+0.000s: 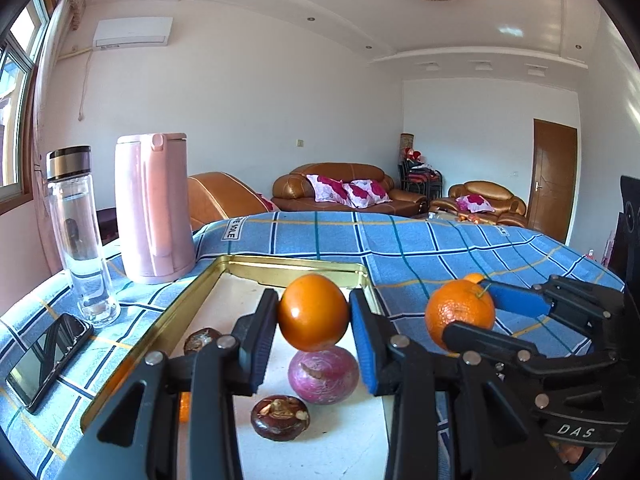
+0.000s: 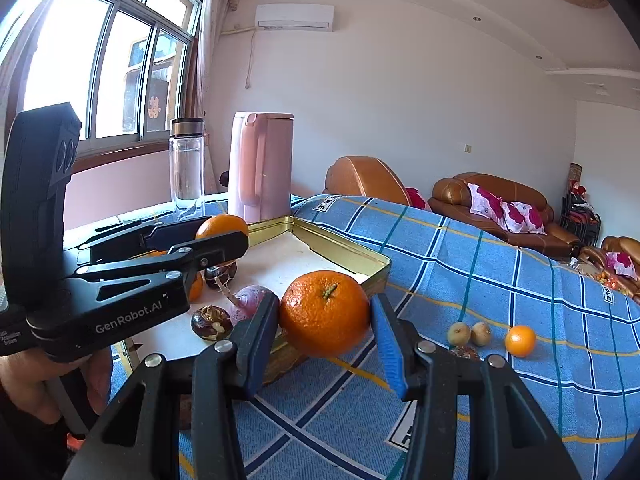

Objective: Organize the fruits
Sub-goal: 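Lower the orange and mandarin into the tin tray and open both grippers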

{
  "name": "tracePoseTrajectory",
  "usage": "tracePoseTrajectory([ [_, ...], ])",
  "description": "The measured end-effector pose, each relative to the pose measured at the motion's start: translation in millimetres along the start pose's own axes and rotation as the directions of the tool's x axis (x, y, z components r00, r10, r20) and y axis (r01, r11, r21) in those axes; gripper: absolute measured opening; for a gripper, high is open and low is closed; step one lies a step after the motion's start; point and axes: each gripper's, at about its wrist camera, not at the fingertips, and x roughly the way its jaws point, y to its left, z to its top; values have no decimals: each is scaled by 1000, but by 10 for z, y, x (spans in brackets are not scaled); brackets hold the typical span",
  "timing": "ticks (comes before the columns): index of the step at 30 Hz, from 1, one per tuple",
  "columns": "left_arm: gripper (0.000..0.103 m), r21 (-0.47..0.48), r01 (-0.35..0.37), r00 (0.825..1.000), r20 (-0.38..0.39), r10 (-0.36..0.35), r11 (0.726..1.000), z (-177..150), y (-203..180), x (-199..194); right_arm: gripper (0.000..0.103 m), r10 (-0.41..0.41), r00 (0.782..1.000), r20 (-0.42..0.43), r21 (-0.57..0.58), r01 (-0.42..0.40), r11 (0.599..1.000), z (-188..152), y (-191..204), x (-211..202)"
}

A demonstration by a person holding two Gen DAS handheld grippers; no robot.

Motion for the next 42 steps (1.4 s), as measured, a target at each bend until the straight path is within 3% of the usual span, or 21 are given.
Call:
tracePoseTrajectory([
  [20,38,-28,-90,993,-83,88,996,-41,520,31,49,84,996,-38,-73,-86,994,74,420,240],
  [31,38,20,-92,979,-183,94,996,-189,614,94,49,129,983,-130,-133,-147,980,17,651,372],
  [42,38,37,-100,974,-200,105,994,-224,616,126,49,146,969,-202,-159,-179,971,-13,734,475],
])
